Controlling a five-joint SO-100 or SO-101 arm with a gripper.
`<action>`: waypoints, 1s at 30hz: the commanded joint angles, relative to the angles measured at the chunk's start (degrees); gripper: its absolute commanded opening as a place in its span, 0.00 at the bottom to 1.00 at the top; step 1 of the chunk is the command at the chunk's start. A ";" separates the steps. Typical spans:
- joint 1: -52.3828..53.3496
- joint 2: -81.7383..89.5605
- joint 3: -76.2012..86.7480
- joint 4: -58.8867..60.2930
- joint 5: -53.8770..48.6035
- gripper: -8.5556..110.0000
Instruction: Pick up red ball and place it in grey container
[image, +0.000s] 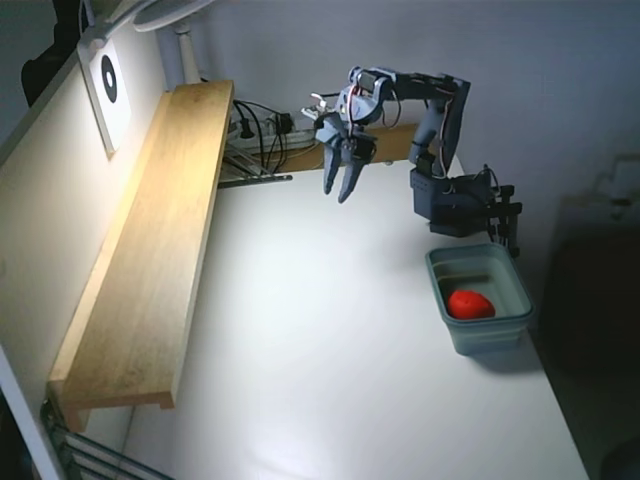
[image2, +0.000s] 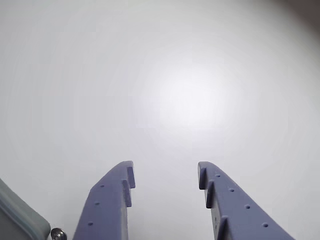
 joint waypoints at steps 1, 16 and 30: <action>4.58 2.92 -3.40 3.55 0.18 0.16; 23.88 5.21 -8.07 15.01 0.18 0.09; 34.26 6.44 -10.57 21.17 0.18 0.05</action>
